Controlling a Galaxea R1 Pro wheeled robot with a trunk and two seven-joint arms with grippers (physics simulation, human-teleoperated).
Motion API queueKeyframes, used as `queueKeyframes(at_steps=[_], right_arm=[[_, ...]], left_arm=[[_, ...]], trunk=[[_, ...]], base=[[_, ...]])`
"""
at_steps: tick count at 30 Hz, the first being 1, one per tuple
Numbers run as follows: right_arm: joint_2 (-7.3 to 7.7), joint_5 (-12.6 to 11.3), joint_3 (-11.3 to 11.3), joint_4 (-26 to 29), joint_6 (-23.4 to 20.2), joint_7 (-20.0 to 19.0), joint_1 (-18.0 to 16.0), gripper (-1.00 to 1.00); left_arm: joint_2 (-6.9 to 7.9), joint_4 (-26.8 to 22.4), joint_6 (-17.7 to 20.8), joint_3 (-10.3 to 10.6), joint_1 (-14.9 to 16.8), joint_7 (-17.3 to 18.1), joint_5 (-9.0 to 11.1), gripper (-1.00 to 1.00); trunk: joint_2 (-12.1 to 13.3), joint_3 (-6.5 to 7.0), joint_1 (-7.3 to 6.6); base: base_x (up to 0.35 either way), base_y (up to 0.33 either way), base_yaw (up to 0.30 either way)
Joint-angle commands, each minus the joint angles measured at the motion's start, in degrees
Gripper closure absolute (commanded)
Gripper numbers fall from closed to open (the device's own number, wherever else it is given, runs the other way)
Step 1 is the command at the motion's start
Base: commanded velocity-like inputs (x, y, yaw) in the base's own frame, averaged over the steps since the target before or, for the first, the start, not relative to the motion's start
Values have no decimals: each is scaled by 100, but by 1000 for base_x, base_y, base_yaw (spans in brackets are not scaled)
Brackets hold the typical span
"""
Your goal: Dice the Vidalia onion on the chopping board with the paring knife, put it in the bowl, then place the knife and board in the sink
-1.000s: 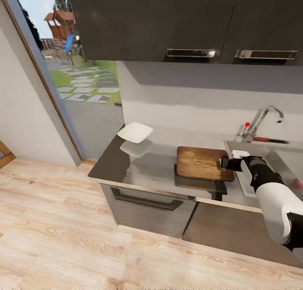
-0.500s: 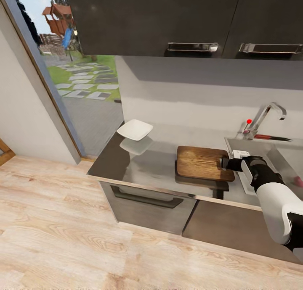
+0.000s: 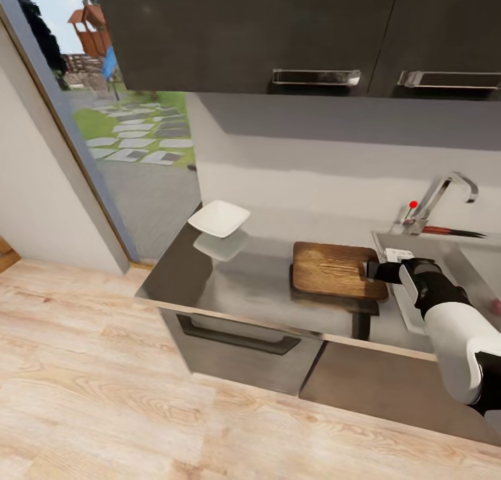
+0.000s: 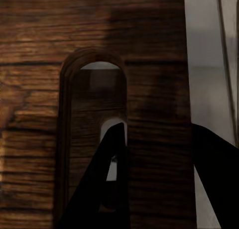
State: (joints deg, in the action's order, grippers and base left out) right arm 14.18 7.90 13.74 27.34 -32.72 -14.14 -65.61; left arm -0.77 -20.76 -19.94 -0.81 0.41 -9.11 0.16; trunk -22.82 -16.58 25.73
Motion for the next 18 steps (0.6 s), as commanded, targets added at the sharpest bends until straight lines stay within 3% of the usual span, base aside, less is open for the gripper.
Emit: queueKeyframes(at_steps=[1,18], right_arm=[[-4,53,38,8,-24,-45,-5,100],[-1,53,36,0,-24,-45,-5,100]], left_arm=[[-2,1,-18,-7,3,-12,1,-100],[-4,0,-18,1,3,-12,4,-100]], trunk=[[-10,-10,5],[-10,-10,5]], base=[[242,-118,0],[210,-21,0]])
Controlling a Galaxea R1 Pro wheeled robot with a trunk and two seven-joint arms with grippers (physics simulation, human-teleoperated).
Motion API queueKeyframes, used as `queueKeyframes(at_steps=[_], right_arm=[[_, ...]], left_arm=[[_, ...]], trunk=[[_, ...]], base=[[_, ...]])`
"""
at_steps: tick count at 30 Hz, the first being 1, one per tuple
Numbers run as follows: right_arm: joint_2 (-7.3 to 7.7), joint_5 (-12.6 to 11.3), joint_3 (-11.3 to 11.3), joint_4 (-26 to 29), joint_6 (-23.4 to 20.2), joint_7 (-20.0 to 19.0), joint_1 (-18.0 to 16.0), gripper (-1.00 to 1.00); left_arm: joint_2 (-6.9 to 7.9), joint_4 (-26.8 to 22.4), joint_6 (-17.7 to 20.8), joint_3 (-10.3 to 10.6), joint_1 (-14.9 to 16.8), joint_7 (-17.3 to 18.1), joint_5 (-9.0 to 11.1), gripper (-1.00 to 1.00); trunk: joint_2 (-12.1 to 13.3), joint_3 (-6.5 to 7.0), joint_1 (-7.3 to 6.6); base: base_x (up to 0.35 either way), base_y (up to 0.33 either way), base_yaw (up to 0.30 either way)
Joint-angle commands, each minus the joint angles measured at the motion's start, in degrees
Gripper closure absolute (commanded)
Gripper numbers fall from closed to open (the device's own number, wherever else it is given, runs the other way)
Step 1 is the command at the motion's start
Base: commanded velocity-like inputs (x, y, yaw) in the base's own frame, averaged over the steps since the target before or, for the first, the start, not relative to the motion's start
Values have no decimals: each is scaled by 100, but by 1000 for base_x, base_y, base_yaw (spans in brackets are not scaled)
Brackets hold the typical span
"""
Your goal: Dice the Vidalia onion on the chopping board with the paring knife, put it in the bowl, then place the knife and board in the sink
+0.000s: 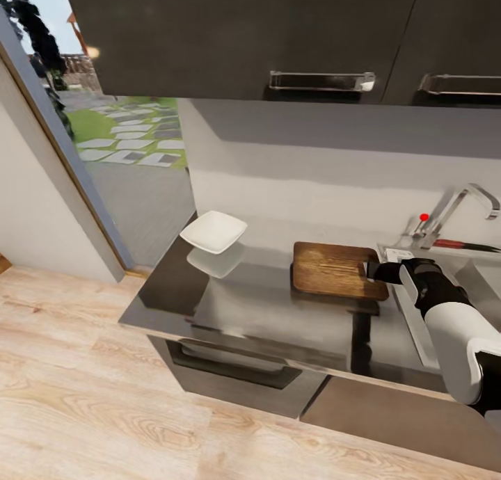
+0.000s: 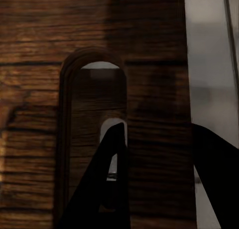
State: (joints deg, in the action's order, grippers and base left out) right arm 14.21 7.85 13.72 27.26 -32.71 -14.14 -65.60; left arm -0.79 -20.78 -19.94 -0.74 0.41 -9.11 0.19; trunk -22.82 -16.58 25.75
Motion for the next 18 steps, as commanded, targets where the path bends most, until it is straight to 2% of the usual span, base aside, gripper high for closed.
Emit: queueKeyframes(at_steps=[1,6,12,18], right_arm=[[-3,59,39,7,-25,-45,-5,100],[8,15,48,-74,-19,-39,-5,100],[15,-145,44,-172,-16,-36,-5,100],[12,-175,43,-244,-6,-36,-5,100]], left_arm=[[-3,-1,-18,-6,3,-11,4,-100],[-9,2,-18,-6,3,-11,14,-100],[-9,3,-18,-6,3,-11,16,-100],[-9,6,-18,-6,3,-11,19,-100]], trunk=[[-10,-10,4],[-10,-10,4],[-10,-10,4],[-10,-10,4]], base=[[46,0,0],[14,0,0],[2,0,0],[-24,0,0]])
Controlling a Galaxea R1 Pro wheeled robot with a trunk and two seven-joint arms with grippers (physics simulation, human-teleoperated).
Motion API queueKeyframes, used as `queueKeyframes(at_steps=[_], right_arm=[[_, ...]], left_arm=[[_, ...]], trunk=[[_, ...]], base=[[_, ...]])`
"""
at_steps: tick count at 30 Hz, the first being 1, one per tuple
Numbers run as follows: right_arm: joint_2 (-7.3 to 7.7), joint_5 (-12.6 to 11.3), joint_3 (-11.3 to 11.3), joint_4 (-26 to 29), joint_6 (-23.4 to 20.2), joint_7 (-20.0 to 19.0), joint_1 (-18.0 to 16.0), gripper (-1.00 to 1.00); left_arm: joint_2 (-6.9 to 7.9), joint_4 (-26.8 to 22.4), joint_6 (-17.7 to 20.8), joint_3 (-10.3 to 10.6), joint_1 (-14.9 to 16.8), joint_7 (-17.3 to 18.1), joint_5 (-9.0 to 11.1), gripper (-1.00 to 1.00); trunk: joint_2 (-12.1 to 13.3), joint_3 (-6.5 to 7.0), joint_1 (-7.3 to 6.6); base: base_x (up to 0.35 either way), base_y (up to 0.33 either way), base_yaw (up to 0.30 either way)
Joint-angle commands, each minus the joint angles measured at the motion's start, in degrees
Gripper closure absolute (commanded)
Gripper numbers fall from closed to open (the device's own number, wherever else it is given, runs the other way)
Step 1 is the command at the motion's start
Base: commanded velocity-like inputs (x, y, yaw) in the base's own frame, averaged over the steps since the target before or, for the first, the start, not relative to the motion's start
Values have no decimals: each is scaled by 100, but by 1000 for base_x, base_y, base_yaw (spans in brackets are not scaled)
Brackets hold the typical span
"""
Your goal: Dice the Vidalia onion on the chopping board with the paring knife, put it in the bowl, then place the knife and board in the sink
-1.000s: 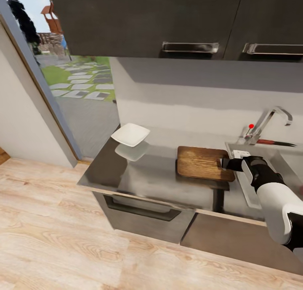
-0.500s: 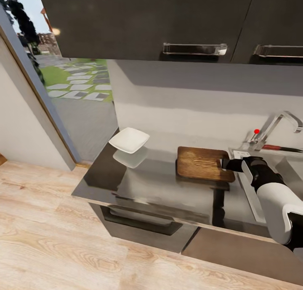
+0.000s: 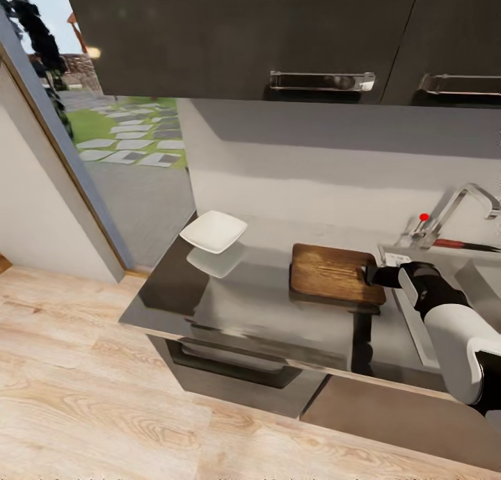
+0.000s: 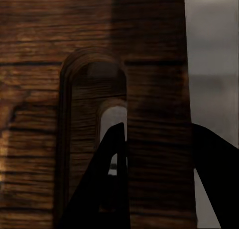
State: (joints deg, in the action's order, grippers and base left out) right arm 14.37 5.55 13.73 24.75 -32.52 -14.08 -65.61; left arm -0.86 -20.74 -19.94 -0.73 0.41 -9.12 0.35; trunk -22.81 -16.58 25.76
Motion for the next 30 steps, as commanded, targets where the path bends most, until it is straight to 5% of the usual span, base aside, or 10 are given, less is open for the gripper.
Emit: queueKeyframes(at_steps=[1,14,30], right_arm=[[-4,53,42,3,-23,-42,-5,100],[3,51,42,-4,-18,-37,-5,100],[-9,51,36,-7,-19,6,-5,100]], left_arm=[[-2,5,-19,-6,3,-11,2,-100],[-2,9,-19,-6,3,-12,4,-100],[-2,9,-19,-6,3,-11,0,-100]], trunk=[[-10,-10,2],[-10,-10,2],[-10,-10,2]], base=[[-101,0,0],[-168,0,0],[-11,0,0]])
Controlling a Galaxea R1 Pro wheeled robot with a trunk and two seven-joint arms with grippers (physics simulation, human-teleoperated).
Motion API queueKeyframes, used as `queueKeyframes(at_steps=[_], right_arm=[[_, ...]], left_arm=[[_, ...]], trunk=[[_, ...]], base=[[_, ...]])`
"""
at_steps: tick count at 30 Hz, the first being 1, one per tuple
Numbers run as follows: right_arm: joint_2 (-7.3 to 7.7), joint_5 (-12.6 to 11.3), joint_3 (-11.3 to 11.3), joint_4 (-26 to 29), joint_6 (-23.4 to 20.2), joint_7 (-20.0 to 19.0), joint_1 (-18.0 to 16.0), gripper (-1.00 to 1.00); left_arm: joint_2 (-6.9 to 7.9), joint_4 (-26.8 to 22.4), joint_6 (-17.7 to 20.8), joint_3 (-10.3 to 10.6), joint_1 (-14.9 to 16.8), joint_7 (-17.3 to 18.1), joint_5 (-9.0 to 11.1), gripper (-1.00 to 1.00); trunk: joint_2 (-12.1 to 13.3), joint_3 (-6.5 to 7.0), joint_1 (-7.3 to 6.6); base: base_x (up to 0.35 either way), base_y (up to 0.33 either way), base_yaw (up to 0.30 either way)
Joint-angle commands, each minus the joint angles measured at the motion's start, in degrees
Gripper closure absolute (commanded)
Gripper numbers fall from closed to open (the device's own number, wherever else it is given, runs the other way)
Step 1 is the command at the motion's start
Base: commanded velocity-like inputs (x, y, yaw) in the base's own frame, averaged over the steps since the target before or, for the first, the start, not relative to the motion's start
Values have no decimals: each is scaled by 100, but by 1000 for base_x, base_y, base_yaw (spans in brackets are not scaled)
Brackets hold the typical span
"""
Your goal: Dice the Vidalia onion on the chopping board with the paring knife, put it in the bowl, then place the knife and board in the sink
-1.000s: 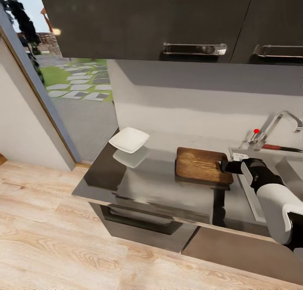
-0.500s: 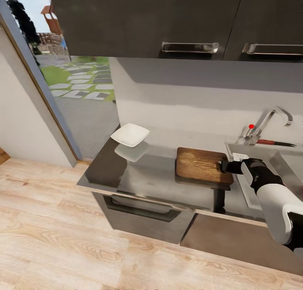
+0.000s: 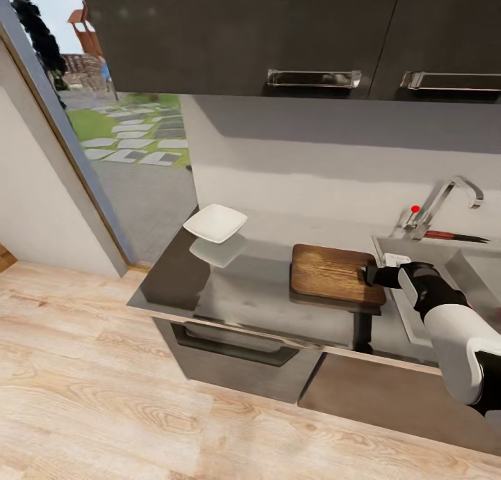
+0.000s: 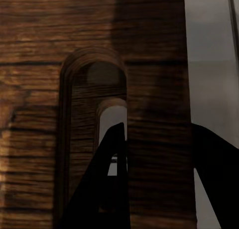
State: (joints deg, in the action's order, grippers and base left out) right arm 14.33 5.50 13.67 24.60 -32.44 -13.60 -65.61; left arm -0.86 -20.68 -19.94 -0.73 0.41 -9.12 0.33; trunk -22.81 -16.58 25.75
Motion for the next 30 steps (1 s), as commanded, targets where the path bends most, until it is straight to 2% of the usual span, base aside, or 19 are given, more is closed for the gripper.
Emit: queueKeyframes(at_steps=[1,30], right_arm=[[-5,56,42,8,-26,-41,-5,100],[-26,56,39,-11,-25,-38,-5,100]], left_arm=[[-2,2,-19,-6,3,-11,3,-100],[-2,11,-19,-6,3,-17,-1,-100]], trunk=[[-10,-10,3],[-10,-22,3]], base=[[0,0,0],[0,0,0]])
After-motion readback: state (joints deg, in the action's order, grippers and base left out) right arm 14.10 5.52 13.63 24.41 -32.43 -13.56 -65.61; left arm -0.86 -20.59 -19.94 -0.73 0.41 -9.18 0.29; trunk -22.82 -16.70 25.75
